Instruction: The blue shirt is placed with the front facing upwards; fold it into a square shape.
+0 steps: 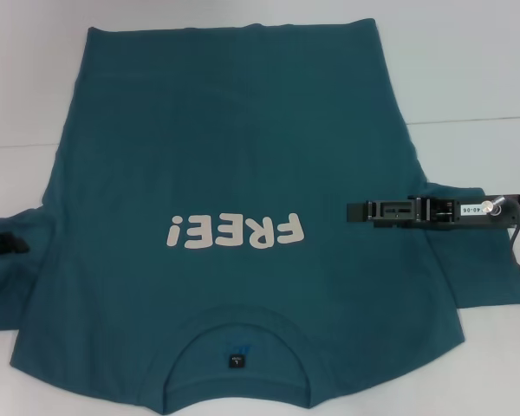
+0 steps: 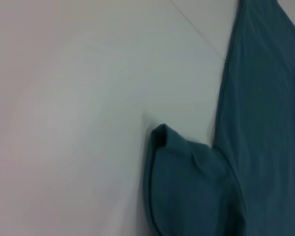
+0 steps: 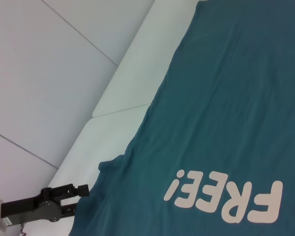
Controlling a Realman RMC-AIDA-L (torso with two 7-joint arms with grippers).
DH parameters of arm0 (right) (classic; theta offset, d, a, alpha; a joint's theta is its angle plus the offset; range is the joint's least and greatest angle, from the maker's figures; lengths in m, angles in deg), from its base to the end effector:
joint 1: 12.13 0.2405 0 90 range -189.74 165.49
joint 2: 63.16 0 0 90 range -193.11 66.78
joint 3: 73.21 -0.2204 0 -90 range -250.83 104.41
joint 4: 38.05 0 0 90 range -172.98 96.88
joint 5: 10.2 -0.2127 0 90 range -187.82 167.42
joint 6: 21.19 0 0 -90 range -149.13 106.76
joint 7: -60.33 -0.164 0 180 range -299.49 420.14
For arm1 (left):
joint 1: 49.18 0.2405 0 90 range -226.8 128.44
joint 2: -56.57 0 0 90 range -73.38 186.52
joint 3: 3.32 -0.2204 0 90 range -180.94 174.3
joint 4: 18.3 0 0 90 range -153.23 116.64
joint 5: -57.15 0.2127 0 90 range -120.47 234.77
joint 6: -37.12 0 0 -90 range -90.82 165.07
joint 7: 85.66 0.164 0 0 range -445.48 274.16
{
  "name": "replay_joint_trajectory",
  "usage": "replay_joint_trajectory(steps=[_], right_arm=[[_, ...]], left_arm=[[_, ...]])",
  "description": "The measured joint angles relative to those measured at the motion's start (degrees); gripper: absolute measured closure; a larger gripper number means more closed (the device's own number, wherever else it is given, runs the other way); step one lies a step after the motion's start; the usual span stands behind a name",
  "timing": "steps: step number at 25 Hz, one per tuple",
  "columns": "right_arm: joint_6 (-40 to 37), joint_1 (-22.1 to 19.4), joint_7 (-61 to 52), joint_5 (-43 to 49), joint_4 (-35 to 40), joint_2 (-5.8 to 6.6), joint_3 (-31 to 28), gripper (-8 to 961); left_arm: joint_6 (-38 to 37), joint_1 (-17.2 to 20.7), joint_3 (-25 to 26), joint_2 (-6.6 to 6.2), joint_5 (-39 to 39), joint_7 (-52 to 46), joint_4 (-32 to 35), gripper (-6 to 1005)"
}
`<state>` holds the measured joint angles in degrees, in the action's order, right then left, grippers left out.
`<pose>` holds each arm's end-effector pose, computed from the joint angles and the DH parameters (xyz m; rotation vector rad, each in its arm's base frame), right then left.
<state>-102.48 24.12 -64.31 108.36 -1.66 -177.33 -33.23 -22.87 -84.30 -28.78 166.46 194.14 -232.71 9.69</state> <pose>0.2320 0.3680 0.0246 -2.3788 1.5674 0.6559 -0.3455 0.3744 0.0608 -1.5423 -1.9918 -0.5280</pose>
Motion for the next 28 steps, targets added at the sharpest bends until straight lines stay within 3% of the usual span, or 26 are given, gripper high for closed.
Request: replay_joint_trajectory(steps=[14,25,28], right_arm=[[0.00,-0.04,0.25,0.00,0.03,0.04,-0.98,36],[-0.04,-0.21,0.08,0.00,0.01,0.09,-1.41,36],[-0.25,-0.22,0.00,0.00,0.00,0.09,-1.41,37]], left_arm=[[-1.54,-0.46,0.35,-0.99,0.45,0.24,-0.28,585],[-2.44,-0.04,0.15,-0.83,0.55,2.13,0.43,967],[-2.20,0.58,0.39,-0.67,0.62,2.12,1.48,967]])
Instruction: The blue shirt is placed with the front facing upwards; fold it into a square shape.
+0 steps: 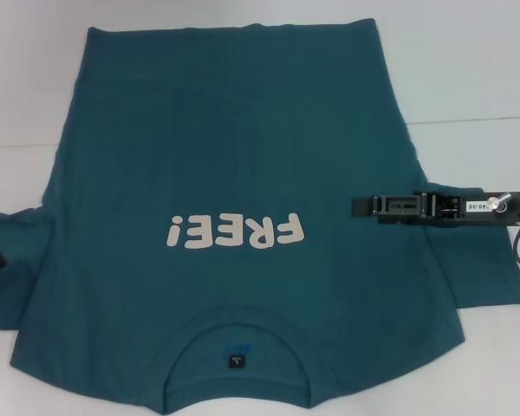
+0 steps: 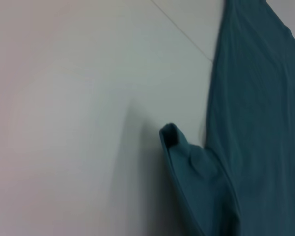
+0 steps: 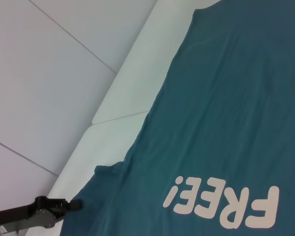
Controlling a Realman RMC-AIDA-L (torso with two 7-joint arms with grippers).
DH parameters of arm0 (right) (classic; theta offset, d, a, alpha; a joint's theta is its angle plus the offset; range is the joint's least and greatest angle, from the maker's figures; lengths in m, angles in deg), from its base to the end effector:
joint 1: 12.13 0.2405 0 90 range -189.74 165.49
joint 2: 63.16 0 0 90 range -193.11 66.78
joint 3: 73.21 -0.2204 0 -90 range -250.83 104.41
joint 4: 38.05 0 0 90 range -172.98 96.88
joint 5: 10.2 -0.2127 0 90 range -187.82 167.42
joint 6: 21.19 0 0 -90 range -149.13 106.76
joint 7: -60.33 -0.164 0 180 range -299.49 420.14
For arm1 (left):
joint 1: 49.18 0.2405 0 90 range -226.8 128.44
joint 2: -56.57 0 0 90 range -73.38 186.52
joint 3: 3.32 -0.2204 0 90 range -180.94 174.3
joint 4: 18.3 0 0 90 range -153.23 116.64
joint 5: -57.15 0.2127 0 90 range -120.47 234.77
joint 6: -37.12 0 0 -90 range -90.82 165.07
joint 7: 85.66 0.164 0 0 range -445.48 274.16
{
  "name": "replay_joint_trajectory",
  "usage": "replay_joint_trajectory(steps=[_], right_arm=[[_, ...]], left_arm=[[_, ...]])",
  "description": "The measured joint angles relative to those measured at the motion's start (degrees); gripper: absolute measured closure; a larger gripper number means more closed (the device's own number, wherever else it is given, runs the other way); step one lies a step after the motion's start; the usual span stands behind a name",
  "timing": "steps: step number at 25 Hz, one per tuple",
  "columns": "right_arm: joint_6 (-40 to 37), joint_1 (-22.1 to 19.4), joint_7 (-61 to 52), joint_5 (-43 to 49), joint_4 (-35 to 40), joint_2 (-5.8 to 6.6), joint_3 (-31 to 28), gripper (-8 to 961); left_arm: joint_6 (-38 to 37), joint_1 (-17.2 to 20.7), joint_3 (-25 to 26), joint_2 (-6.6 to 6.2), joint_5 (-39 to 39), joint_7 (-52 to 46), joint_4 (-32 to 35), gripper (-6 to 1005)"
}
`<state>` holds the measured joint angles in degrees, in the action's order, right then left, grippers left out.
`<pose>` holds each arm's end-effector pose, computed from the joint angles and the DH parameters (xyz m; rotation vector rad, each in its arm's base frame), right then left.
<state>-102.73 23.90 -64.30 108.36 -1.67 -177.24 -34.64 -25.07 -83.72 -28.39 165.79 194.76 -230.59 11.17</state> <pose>0.2341 0.3682 0.0286 -2.3569 1.5751 0.6812 -0.3471 0.3716 0.0705 -1.5893 -1.9515 -0.5047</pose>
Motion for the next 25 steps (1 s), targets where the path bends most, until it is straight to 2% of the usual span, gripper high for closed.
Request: replay_joint_trajectory(steps=[7,17,25], right_arm=[[0.11,0.00,-0.08,0.00,-0.09,0.00,0.01,37],[0.20,0.03,-0.09,0.00,-0.11,-0.09,0.01,37],[0.06,0.00,-0.09,0.01,-0.09,-0.01,0.01,37]], left_arm=[[0.73,0.75,0.67,-0.49,0.42,0.80,1.64,968],[2.45,-0.27,0.92,-1.23,1.70,0.72,1.87,967],[-0.87,-4.13,0.30,-2.77,4.33,0.49,2.73,967]])
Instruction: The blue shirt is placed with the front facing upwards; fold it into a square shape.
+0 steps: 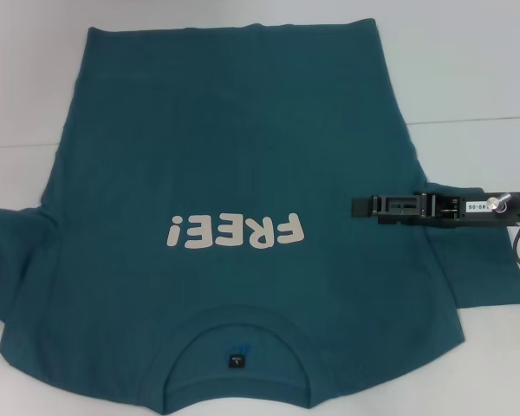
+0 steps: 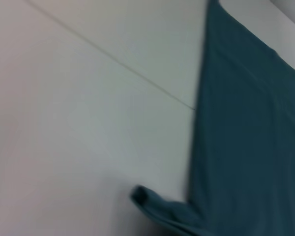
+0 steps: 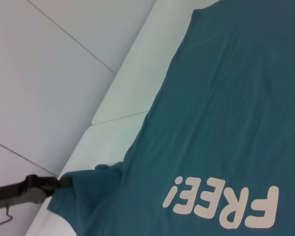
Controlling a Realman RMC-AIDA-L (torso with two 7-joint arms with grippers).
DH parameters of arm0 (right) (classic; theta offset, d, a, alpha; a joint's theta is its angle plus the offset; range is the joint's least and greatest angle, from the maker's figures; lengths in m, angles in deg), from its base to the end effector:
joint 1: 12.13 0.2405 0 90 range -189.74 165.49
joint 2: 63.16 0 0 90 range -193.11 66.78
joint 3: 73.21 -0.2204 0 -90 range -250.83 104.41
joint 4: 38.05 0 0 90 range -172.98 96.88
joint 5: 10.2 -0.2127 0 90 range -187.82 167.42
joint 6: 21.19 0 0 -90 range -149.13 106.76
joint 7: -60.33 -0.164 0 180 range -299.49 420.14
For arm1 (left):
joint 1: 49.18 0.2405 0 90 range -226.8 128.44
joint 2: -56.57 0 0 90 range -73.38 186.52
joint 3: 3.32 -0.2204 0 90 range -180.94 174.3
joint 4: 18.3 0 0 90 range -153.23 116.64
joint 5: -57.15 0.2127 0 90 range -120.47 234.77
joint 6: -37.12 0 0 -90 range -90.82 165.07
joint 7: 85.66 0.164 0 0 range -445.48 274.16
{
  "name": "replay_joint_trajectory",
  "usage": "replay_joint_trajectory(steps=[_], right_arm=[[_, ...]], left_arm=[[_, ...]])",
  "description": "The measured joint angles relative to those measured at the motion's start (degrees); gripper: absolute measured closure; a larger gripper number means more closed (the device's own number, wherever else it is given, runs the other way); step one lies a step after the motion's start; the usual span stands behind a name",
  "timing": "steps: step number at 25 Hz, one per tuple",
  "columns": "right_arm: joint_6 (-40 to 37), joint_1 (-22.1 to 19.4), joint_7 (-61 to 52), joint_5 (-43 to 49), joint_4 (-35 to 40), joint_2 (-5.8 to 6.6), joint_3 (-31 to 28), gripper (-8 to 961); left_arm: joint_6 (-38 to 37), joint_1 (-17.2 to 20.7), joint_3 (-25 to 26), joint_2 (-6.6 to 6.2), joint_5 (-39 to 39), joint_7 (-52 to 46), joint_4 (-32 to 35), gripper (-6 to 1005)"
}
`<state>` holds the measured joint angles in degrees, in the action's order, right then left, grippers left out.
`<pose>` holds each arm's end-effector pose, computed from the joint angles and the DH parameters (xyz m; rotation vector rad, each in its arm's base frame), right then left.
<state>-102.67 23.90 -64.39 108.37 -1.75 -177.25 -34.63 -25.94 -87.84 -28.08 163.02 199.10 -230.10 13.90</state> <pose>0.2343 0.3681 0.0283 -2.3550 1.5788 0.6811 -0.3300 0.3986 0.1041 -1.6692 -1.8001 -0.4350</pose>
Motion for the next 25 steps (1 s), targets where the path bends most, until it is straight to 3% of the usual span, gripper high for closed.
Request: replay_joint_trajectory(steps=[6,10,15,25], right_arm=[[-0.17,0.01,0.00,0.08,0.01,-0.07,0.04,37],[-0.16,0.01,0.00,0.09,0.00,-0.08,0.16,37],[-0.24,0.01,0.00,0.21,0.01,-0.08,0.17,38],[-0.26,0.10,0.00,0.26,0.00,-0.14,0.09,38]], left_arm=[[-8.76,-2.71,-0.91,-0.84,0.71,-3.04,2.03,967],[-12.80,-3.36,-5.18,-0.74,0.76,-6.96,3.82,967],[-13.20,-3.90,-8.68,-0.62,3.52,-10.31,5.50,968],[-10.64,-4.14,-6.29,-1.80,7.86,-11.47,7.44,967]])
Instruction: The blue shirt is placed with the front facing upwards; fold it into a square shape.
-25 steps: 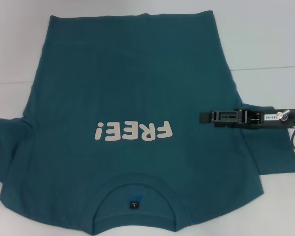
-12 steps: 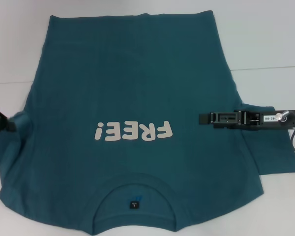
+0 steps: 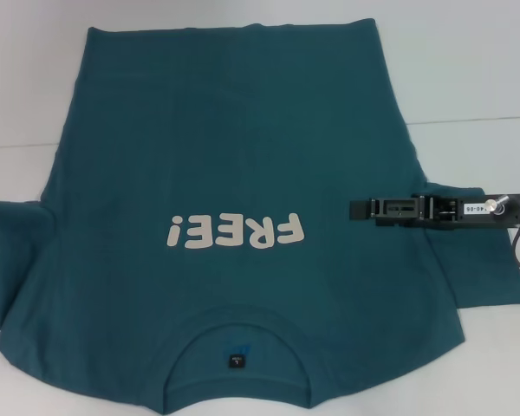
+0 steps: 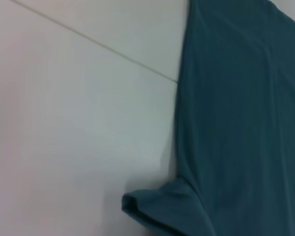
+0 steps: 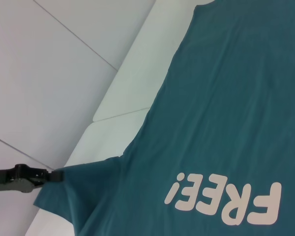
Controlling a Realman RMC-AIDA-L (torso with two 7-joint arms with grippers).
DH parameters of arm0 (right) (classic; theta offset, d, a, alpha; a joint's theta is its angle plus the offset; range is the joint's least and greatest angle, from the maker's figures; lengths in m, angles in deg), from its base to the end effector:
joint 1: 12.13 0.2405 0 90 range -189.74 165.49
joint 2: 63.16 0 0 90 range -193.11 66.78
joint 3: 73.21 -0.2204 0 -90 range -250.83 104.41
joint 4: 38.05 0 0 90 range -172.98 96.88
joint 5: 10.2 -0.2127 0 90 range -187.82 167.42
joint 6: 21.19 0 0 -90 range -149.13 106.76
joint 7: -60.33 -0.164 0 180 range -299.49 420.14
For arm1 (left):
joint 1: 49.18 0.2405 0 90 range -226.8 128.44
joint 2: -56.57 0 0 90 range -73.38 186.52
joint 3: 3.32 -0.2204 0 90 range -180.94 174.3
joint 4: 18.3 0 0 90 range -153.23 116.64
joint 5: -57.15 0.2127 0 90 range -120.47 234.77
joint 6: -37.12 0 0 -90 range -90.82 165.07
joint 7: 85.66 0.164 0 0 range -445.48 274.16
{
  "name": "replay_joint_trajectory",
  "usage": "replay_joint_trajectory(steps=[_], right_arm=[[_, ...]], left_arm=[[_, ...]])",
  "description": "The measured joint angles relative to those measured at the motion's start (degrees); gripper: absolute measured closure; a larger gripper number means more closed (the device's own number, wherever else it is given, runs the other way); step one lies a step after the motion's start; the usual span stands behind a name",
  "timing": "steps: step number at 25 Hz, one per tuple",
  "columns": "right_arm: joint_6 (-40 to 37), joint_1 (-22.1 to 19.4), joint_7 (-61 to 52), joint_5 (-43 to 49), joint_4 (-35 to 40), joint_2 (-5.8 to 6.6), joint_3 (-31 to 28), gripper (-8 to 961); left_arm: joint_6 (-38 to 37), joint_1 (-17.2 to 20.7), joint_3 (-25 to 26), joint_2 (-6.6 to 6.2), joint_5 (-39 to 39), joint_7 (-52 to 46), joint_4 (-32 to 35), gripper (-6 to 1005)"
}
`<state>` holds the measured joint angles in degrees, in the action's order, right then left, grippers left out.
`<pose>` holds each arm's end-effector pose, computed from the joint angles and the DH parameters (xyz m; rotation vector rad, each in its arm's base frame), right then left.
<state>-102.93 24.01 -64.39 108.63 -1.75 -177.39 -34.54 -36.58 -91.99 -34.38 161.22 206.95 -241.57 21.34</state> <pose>0.2333 0.3673 0.0266 -2.3650 1.5800 0.6757 -0.2942 0.4074 0.1229 -1.7476 -1.8324 -0.2353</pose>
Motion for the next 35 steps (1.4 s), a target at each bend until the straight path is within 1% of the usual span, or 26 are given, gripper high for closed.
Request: replay_joint_trajectory(steps=[6,12,16,19,22,25,27,32,35], right_arm=[[0.01,0.19,0.00,0.00,0.00,-0.11,0.07,38],[0.01,0.21,0.00,0.00,0.00,-0.12,0.17,38],[0.18,0.09,0.00,-0.01,0.00,-0.19,0.22,38],[0.23,0.06,0.00,-0.01,0.00,-0.21,0.27,38],[0.30,0.07,0.00,0.00,0.00,-0.25,0.29,38],[0.37,0.15,0.00,0.04,0.00,-0.38,0.36,38],[0.36,0.22,0.00,0.05,0.00,-0.43,0.35,38],[0.40,0.09,0.00,0.08,-0.04,-0.42,0.08,39],[0.45,0.04,0.00,0.07,-0.08,-0.41,0.02,39]], left_arm=[[-0.35,-0.33,0.10,-0.04,0.11,-0.04,0.57,967],[-4.89,-1.28,-0.35,-0.14,0.14,-1.17,2.16,968],[-7.39,-1.97,-0.37,0.38,-0.25,-1.41,2.41,968],[-8.36,-2.70,-0.22,1.26,-0.97,-1.41,1.95,968],[-7.70,-3.13,-0.17,2.71,-1.29,-1.44,1.64,968],[-4.17,-3.41,-0.24,4.15,-1.32,-1.67,-0.02,967],[-0.92,-3.55,-0.28,4.79,-1.33,-2.14,-1.96,966],[6.13,-3.61,0.01,6.21,-1.55,-2.94,-6.09,962],[8.42,-3.65,0.24,6.70,-2.79,-2.97,-7.36,960]])
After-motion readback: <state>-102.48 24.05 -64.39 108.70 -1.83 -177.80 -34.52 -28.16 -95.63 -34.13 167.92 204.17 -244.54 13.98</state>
